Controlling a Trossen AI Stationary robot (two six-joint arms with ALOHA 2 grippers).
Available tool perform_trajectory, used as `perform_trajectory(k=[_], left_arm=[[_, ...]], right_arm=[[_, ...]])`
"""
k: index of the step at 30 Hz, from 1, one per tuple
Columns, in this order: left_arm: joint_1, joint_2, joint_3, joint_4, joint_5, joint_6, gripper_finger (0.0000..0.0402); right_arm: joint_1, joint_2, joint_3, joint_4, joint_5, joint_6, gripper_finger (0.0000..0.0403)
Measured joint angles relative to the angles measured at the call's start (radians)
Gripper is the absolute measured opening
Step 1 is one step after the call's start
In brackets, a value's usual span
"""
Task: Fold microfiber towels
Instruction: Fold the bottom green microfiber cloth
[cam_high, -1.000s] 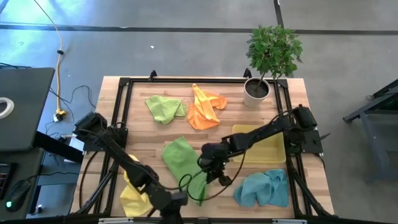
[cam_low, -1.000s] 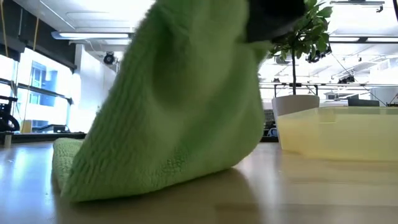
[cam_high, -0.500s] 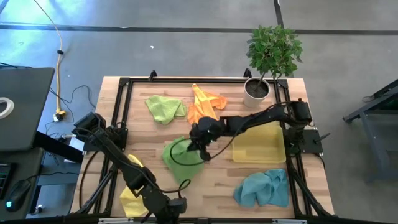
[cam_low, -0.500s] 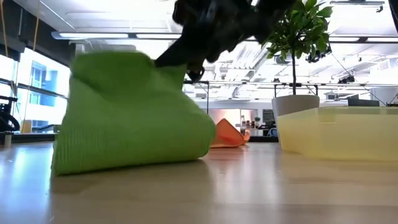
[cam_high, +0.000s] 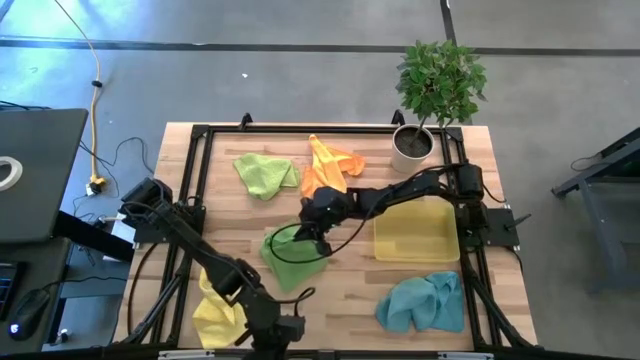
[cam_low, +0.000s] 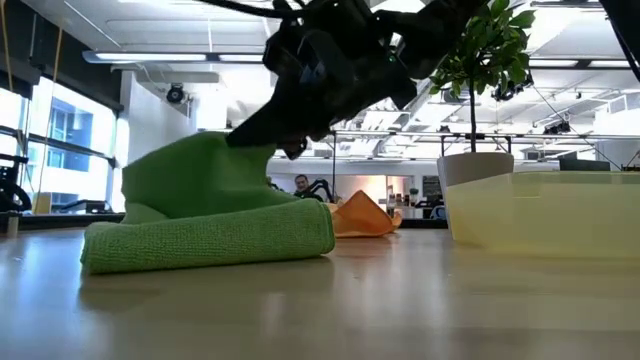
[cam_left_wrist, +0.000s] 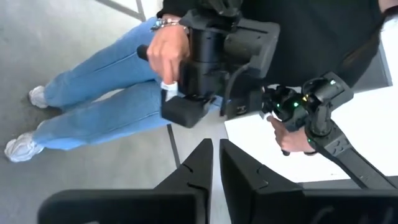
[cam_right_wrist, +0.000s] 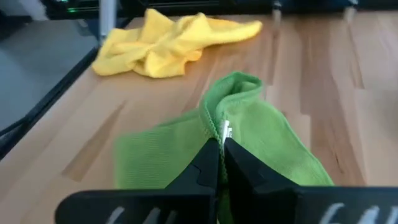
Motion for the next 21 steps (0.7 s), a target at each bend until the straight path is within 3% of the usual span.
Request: perform_trajectory(k=[7,14,17,21], left_arm=[[0.005,0.000,0.000,-0.011,0.012,-0.008,0.0008],[0.006,0.000,0.000,-0.011,0.003,-0.011,0.0008],[0.014,0.000,0.000,-0.010,0.000,-0.011,0.0008],[0.023,0.000,0.000,-0.010,0.000,-0.011,0.0008]], right_arm=[[0.002,0.000,0.000,0.066,-0.180,-0.032,0.0000],[-0.001,0.000,0.000,0.028,0.105,-0.096,0.0001],[-0.001,0.000,0.000,0.021,0.128,-0.134,0.0010],[0.016,0.000,0.000,0.018,0.120,-0.170,0.0054]])
